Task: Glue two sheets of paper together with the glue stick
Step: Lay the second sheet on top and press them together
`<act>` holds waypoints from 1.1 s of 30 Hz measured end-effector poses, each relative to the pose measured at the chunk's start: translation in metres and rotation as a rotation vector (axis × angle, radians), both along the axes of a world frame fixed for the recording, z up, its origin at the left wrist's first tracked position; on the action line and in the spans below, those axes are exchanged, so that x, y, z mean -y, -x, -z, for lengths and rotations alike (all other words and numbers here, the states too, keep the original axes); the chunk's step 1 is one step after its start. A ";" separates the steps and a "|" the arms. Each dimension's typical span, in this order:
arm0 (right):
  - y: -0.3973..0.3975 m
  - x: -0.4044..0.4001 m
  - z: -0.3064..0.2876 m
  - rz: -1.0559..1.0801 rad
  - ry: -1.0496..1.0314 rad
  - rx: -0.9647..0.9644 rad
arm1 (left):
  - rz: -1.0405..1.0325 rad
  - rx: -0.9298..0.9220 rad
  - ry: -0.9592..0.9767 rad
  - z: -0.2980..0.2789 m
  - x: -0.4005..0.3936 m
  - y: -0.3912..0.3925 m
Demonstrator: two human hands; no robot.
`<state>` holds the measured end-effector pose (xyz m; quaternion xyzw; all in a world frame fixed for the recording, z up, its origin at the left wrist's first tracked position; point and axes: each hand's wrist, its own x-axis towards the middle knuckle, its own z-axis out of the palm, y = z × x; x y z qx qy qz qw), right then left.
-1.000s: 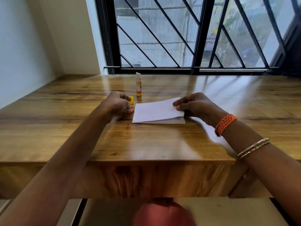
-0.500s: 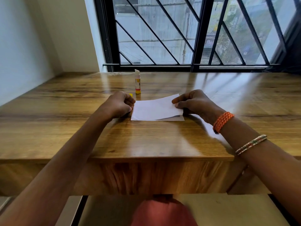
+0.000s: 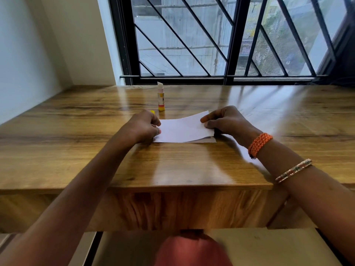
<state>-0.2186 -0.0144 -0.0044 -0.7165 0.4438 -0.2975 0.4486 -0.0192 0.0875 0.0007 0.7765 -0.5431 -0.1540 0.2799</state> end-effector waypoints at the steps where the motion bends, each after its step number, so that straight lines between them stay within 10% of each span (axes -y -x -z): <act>1: 0.000 0.000 0.000 0.000 0.000 0.004 | -0.002 0.013 -0.002 0.000 0.001 0.000; 33: -0.002 -0.010 0.005 -0.008 0.258 -0.122 | -0.089 0.309 -0.021 0.015 0.003 0.015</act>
